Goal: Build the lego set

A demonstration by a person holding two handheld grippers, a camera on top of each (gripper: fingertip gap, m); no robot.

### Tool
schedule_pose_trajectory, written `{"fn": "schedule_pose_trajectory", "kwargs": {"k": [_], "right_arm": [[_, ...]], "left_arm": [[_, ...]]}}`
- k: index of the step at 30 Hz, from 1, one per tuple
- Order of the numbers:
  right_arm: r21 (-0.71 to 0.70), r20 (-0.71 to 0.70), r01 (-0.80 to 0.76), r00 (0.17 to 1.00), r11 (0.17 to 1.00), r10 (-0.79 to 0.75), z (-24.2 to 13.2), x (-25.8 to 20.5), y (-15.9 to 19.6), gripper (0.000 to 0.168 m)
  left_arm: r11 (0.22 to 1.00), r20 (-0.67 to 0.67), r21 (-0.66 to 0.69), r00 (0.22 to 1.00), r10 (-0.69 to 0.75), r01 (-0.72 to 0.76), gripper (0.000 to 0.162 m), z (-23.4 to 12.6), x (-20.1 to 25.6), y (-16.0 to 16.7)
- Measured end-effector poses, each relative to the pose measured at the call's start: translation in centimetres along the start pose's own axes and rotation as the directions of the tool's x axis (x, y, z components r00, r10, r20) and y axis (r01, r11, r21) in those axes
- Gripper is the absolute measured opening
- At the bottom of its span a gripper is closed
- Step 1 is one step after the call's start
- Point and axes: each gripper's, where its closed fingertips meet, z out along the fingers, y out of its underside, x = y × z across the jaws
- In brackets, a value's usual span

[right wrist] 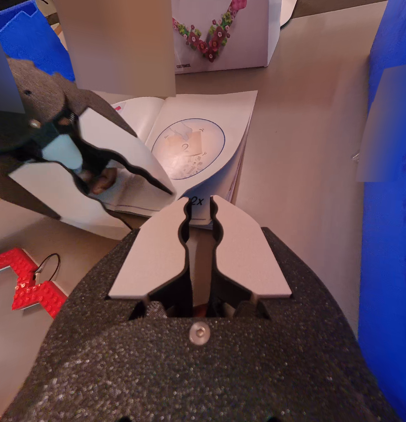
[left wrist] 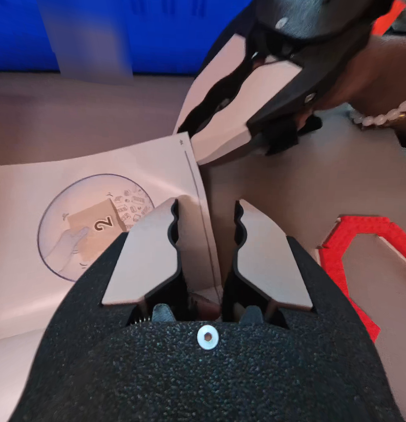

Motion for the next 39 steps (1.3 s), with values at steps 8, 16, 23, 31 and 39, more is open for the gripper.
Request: {"fn": "schedule_pose_trajectory", "kwargs": {"k": [8, 16, 23, 31, 39], "right_arm": [[0.005, 0.014, -0.034, 0.999, 0.999, 0.034, -0.1, 0.1, 0.0, 0.015], [0.001, 0.014, -0.032, 0.999, 0.999, 0.032, 0.0, 0.1, 0.0, 0.015], [-0.003, 0.016, -0.033, 0.999, 0.999, 0.033, 0.0, 0.1, 0.1, 0.015], [-0.006, 0.017, -0.033, 0.999, 0.999, 0.033, 0.0, 0.0, 0.1, 0.016], [0.006, 0.043, -0.013, 0.999, 1.0, 0.013, -0.2, -0.4, 0.0, 0.02]], "left_arm": [[0.995, 0.013, 0.077, 0.997, -0.072, 0.071, 0.034, 0.1, -0.9, -0.4], [0.991, 0.079, 0.124, 0.995, -0.06, 0.049, 0.043, -0.3, -1.4, -0.9], [0.991, 0.211, 0.1, 0.975, 0.068, -0.091, 0.038, -0.2, -1.8, -0.8], [0.984, 0.166, 0.177, 0.986, -0.019, -0.011, 0.029, -1.0, -2.1, -1.4], [0.971, 0.119, 0.23, 0.988, -0.096, 0.067, 0.023, -1.6, -2.5, -1.7]]}}
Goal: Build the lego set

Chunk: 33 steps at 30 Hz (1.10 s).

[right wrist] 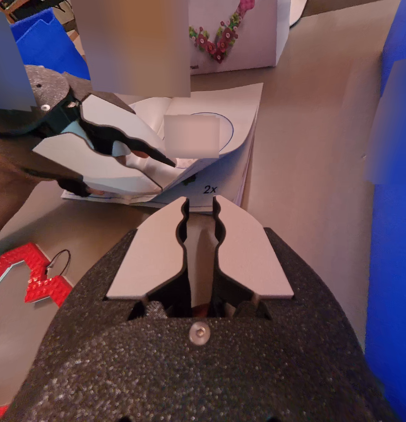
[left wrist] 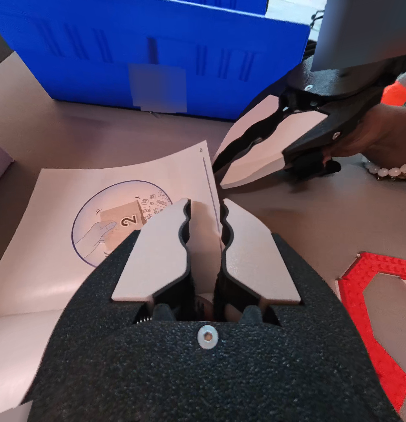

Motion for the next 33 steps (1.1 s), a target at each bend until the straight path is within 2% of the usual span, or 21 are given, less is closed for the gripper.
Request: {"fn": "schedule_pose_trajectory", "kwargs": {"k": [7, 13, 26, 33], "right_arm": [[0.031, 0.042, 0.038, 0.998, 0.999, -0.039, 0.6, -1.1, -0.8, 0.033], [0.08, 0.067, -0.019, 0.998, 0.997, 0.014, 0.6, -1.1, -1.6, 0.033], [0.052, 0.046, -0.027, 0.999, 0.998, 0.024, 0.9, -0.7, -1.2, 0.032], [0.037, 0.041, 0.024, 0.999, 0.999, -0.025, 1.2, -1.2, -1.1, 0.026]], "left_arm": [[0.999, -0.023, 0.021, 0.999, -0.036, 0.036, 0.022, -0.2, -0.1, -0.2], [0.999, -0.032, 0.021, 0.999, -0.035, 0.036, 0.021, -0.3, 0.0, -0.2], [0.998, -0.029, 0.029, 0.998, -0.047, 0.048, 0.019, -0.3, -0.1, -0.3], [0.985, -0.067, 0.071, 0.986, -0.152, 0.157, 0.02, -0.8, -0.4, -0.7]]}}
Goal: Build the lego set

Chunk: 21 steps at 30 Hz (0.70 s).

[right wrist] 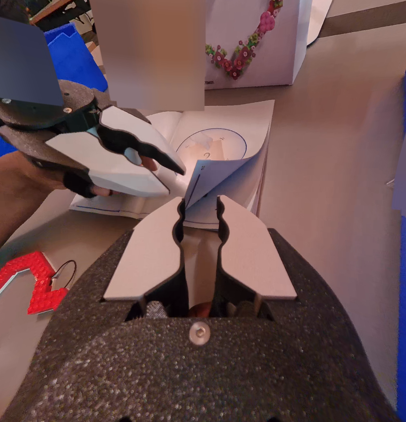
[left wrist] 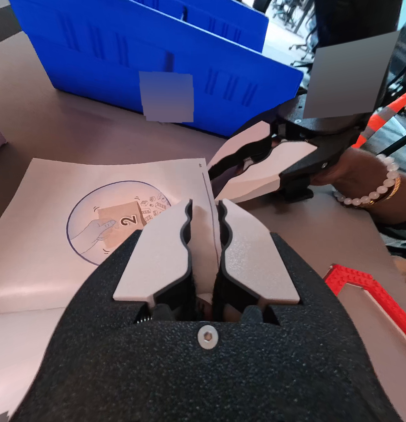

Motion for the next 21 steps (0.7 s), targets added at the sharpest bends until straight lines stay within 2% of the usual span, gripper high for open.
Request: {"fn": "schedule_pose_trajectory", "kwargs": {"k": [5, 8, 12, 18, 21], "right_arm": [[-0.024, -0.008, 0.088, 0.996, 0.996, -0.088, 0.8, -0.8, 0.0, 0.024], [-0.085, -0.055, 0.174, 0.982, 0.981, -0.179, 1.5, -1.0, 0.4, 0.032], [-0.116, -0.104, 0.261, 0.956, 0.958, -0.273, 2.2, -1.0, 0.0, 0.036], [-0.197, -0.084, 0.335, 0.931, 0.921, -0.356, 3.1, -1.4, 0.7, 0.047], [-0.208, -0.14, 0.365, 0.907, 0.907, -0.397, 3.7, -0.5, 0.6, 0.006]], "left_arm": [[0.99, -0.083, 0.092, 0.991, -0.103, 0.111, 0.02, -0.9, 0.1, -1.0], [0.972, -0.126, 0.137, 0.977, -0.172, 0.189, 0.022, -1.5, -0.2, -1.5], [0.953, -0.154, 0.164, 0.961, -0.231, 0.256, 0.023, -1.9, -0.7, -1.8], [0.897, -0.174, 0.245, 0.927, -0.332, 0.367, 0.016, -2.8, -2.1, -2.4], [0.891, -0.158, 0.233, 0.92, -0.359, 0.389, 0.013, -2.6, -2.4, -2.2]]}}
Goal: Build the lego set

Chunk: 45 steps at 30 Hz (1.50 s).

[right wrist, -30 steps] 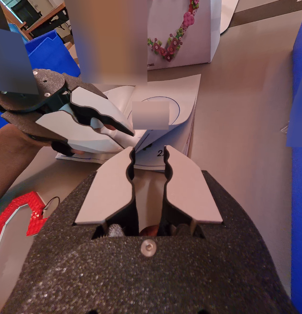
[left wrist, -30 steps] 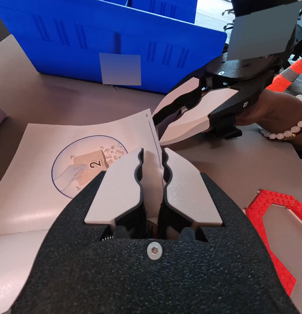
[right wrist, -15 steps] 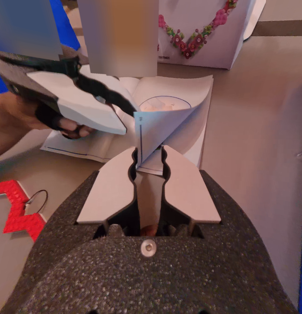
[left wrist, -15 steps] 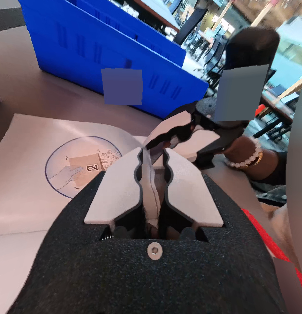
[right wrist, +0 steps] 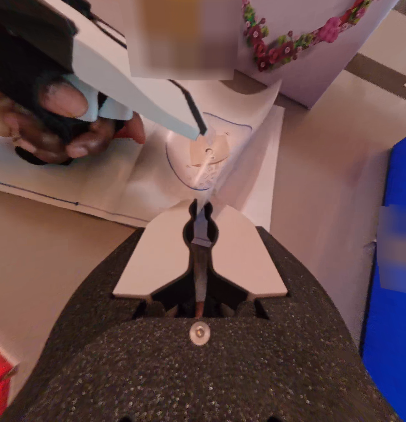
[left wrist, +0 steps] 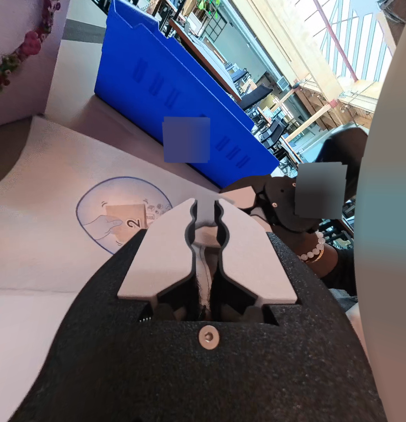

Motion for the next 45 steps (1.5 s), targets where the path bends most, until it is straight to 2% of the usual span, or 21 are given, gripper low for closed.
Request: {"fn": "schedule_pose_trajectory", "kwargs": {"k": [3, 5, 6, 8, 10, 11, 17, 22, 27, 33, 41, 45], "right_arm": [[0.087, -0.043, 0.06, 0.997, 0.994, -0.057, -0.6, 0.3, -1.2, 0.003], [0.166, -0.134, 0.22, 0.971, 0.961, -0.199, -1.8, 0.0, -2.7, 0.002], [0.165, -0.219, 0.319, 0.934, 0.933, -0.281, -2.4, 0.0, -3.1, 0.002], [0.093, -0.397, 0.524, 0.799, 0.847, -0.451, -3.3, 0.1, -3.7, 0.002], [0.058, -0.484, 0.64, 0.689, 0.767, -0.539, -3.9, -0.5, -4.3, 0.002], [0.059, -0.491, 0.651, 0.679, 0.756, -0.546, -3.9, -0.9, -4.3, 0.002], [0.163, -0.427, 0.573, 0.775, 0.803, -0.466, -4.0, -2.1, -4.8, 0.001], [0.181, -0.404, 0.544, 0.801, 0.819, -0.442, -3.8, -2.3, -4.6, 0.001], [0.207, -0.376, 0.501, 0.834, 0.84, -0.405, -3.7, -2.3, -4.6, 0.001], [0.24, -0.323, 0.433, 0.88, 0.869, -0.349, -3.5, -2.3, -4.5, 0.001], [0.308, -0.179, 0.286, 0.954, 0.907, -0.241, -3.5, -3.1, -4.5, 0.001], [0.343, -0.076, 0.166, 0.986, 0.924, -0.148, -3.7, -3.4, -4.7, 0.001]], "left_arm": [[1.0, 0.023, 0.012, 1.0, -0.012, 0.012, 0.023, 0.0, -0.4, -0.2], [0.996, 0.016, 0.083, 0.999, -0.044, 0.043, 0.027, -0.5, -0.4, -1.2], [0.986, -0.018, 0.143, 0.997, -0.08, 0.081, 0.027, -1.1, 0.0, -2.2], [0.957, -0.108, 0.234, 0.983, -0.148, 0.17, 0.027, -2.5, 1.4, -4.1], [0.955, -0.091, 0.25, 0.986, -0.138, 0.157, 0.027, -3.6, 2.2, -4.5], [0.963, -0.057, 0.24, 0.992, -0.111, 0.122, 0.027, -4.0, 2.5, -4.2], [0.955, 0.041, 0.291, 0.997, -0.072, 0.057, 0.025, -5.5, 2.2, -3.2], [0.952, 0.056, 0.304, 0.996, -0.062, 0.042, 0.026, -5.4, 1.7, -3.0], [0.938, -0.028, 0.338, 0.997, -0.071, 0.077, 0.029, -5.3, 2.4, -3.2], [0.945, -0.009, 0.32, 0.998, -0.064, 0.064, 0.027, -5.1, 1.7, -2.7], [0.935, -0.059, 0.345, 0.996, -0.063, 0.079, 0.034, -5.1, 1.9, -2.8], [0.923, -0.069, 0.378, 0.997, -0.048, 0.07, 0.035, -5.0, 2.0, -3.2]]}}
